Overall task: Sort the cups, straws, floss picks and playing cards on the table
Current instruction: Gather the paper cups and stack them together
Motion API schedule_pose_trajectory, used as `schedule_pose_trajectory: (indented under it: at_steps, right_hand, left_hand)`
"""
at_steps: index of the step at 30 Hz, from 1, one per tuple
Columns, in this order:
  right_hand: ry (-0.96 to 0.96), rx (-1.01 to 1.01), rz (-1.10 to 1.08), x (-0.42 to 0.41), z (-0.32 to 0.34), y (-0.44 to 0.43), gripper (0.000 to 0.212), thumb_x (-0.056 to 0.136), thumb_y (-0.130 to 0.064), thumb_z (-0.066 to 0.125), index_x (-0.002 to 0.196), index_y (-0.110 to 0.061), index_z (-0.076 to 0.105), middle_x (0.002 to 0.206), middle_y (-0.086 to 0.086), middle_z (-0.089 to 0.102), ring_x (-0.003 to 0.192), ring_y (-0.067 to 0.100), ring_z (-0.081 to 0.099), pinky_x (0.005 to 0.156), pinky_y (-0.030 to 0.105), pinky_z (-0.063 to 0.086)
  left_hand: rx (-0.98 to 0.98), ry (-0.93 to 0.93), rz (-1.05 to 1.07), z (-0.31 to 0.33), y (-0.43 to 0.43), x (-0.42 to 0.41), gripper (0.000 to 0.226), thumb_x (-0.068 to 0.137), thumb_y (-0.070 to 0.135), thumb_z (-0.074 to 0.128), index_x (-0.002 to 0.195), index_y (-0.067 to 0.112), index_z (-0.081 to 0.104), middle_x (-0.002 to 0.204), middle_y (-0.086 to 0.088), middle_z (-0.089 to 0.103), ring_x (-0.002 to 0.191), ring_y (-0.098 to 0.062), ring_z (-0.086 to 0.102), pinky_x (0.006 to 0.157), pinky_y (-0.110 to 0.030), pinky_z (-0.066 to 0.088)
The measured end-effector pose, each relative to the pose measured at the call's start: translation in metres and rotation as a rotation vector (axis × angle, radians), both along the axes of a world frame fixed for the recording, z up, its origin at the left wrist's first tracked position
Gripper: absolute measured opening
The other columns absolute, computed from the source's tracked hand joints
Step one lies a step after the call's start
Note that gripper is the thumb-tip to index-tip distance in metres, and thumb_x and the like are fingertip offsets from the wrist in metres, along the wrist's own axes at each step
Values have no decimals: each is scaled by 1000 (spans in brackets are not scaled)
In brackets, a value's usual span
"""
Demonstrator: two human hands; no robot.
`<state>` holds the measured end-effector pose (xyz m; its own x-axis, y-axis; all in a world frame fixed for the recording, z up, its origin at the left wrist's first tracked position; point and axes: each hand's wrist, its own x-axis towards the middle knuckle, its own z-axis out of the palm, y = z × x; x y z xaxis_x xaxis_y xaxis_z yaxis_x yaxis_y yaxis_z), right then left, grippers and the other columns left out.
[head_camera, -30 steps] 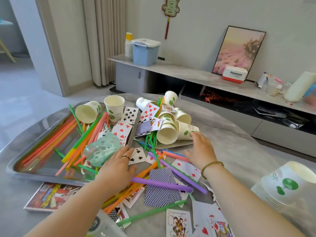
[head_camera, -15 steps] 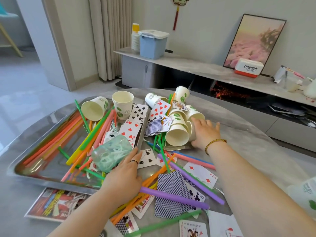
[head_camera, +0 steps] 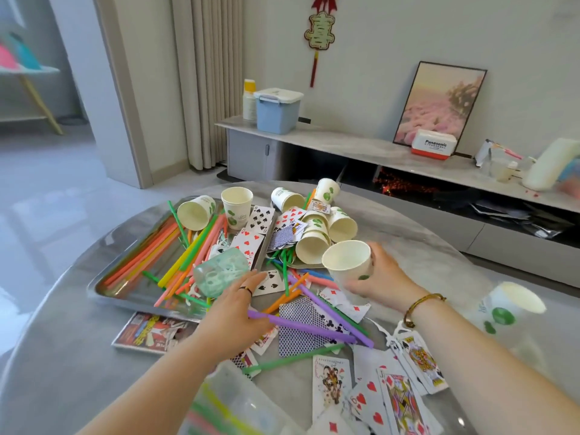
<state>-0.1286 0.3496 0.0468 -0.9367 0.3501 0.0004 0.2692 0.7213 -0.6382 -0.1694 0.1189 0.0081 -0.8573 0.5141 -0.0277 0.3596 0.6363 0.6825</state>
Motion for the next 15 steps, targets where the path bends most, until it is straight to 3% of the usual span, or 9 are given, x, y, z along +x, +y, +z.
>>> schedule_pose_trajectory:
  at_steps: [2, 4, 7, 9, 11, 13, 15]
  right_hand:
    - [59, -293, 72, 27, 6, -23, 56, 73, -6, 73, 114, -21, 37, 113, 2, 51, 103, 15, 49, 80, 19, 44]
    - [75, -422, 155, 50, 11, -47, 57, 73, -2, 72, 111, -24, 35, 108, -3, 51, 98, 10, 49, 68, 12, 44]
    - [98, -448, 240, 70, 16, -83, 57, 73, -3, 72, 108, -31, 37, 102, -14, 49, 98, 7, 49, 83, 25, 49]
    - [129, -433, 282, 77, 17, -103, 58, 73, -3, 72, 108, -34, 38, 102, -18, 48, 101, 7, 48, 93, 31, 45]
    - [134, -410, 325, 80, 21, -120, 63, 75, -4, 71, 120, -29, 35, 106, -19, 46, 103, 1, 45, 93, 22, 42]
    - [96, -416, 375, 78, 22, -130, 68, 78, -3, 68, 131, -24, 30, 110, -17, 44, 100, -6, 45, 85, 11, 43]
    - [32, -426, 440, 73, 20, -136, 65, 83, 1, 60, 134, -21, 28, 114, -12, 46, 102, -2, 47, 80, 9, 45]
  left_hand:
    - [111, -42, -30, 9, -4, 25, 75, 74, 22, 60, 140, 27, 25, 135, 14, 30, 132, -16, 35, 103, -25, 35]
    - [177, -103, -94, 18, -10, 49, 82, 68, 30, 66, 140, 28, 25, 130, 17, 33, 128, -10, 38, 98, -15, 32]
    - [337, -232, -191, 27, -27, 68, 76, 48, 48, 62, 120, 41, 38, 128, 21, 47, 118, 7, 44, 95, -8, 33]
    - [407, -280, -170, 34, -41, 74, 61, 50, 45, 65, 107, 45, 43, 117, 19, 55, 110, 13, 48, 88, -5, 37]
    - [488, -285, -112, 38, -53, 78, 48, 66, 28, 74, 101, 42, 46, 108, 19, 58, 96, 18, 53, 77, -2, 42]
    - [526, -273, -51, 37, -58, 76, 48, 76, 8, 71, 98, 41, 45, 99, 21, 57, 85, 18, 55, 68, -1, 43]
    - [531, -278, 32, 35, -61, 71, 50, 67, 13, 77, 102, 34, 48, 95, 19, 58, 85, 10, 55, 63, -8, 46]
